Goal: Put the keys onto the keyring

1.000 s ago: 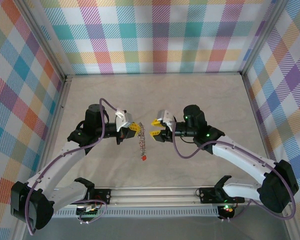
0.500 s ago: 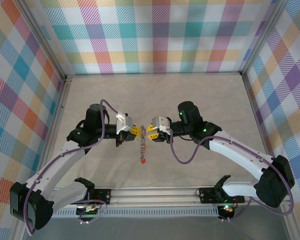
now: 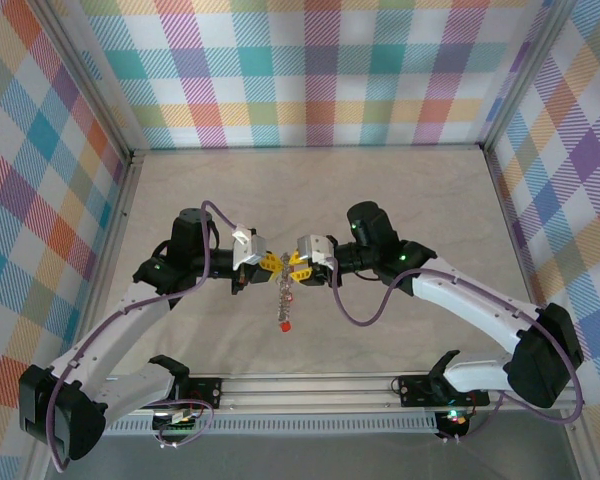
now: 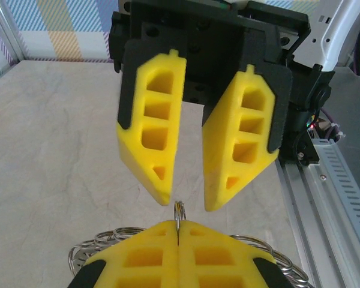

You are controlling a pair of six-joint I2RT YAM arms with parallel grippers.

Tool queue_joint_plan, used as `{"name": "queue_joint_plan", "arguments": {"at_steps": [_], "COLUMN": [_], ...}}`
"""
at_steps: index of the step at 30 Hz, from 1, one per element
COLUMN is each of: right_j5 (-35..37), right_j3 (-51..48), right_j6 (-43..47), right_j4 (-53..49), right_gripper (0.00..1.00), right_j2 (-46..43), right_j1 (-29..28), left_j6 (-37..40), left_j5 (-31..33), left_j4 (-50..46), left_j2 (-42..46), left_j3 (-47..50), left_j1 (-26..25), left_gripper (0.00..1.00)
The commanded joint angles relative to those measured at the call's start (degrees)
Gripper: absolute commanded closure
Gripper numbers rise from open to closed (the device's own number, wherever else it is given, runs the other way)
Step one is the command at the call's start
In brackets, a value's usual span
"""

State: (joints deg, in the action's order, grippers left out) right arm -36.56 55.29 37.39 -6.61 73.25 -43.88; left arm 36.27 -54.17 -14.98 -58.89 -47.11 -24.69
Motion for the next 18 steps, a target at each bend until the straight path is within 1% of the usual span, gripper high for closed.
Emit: {"name": "queue_joint_plan", "arguments": {"at_steps": [1,5,7,14,16,18], "right_j5": [-0.5,-0.9,-1.1,-1.1,-0.6,-0.5], "right_j3": [1.6,1.9,2.4,3.1,3.3,3.6], "right_j6": [1.1,0.8,0.6,-0.8,-1.3,-1.7], "right_j4": [-2.2,-1.9,-2.4,-1.9,-1.7,-1.0], "right_gripper": [0.78,0.84,0.85,0.94,0.94,0.87], "right_j2": [0.5,0.8,1.1,2.3,2.7,3.0], "right_j1": [-0.2,-0.3,-0.5,-1.6,-1.8,-1.9], "left_j6": [1.0,1.0,1.3,1.7,1.6,1.0], "left_j5": [-2.2,-2.3,-2.6,-2.9,-3.0,-3.0], "left_j4": [2.2,2.2,2.0,2.2,2.0,2.5], "left_j2": [1.7,1.9,1.8,2.7,2.7,2.9], "left_j3": [-1.0,-1.1,-1.1,-0.6,-0.8,-0.6], "left_j1": [-0.6,-0.7,-0.8,-1.0,-1.1,-1.3], "left_gripper": [1.0,1.0,1.0,1.0,1.0,1.0]}}
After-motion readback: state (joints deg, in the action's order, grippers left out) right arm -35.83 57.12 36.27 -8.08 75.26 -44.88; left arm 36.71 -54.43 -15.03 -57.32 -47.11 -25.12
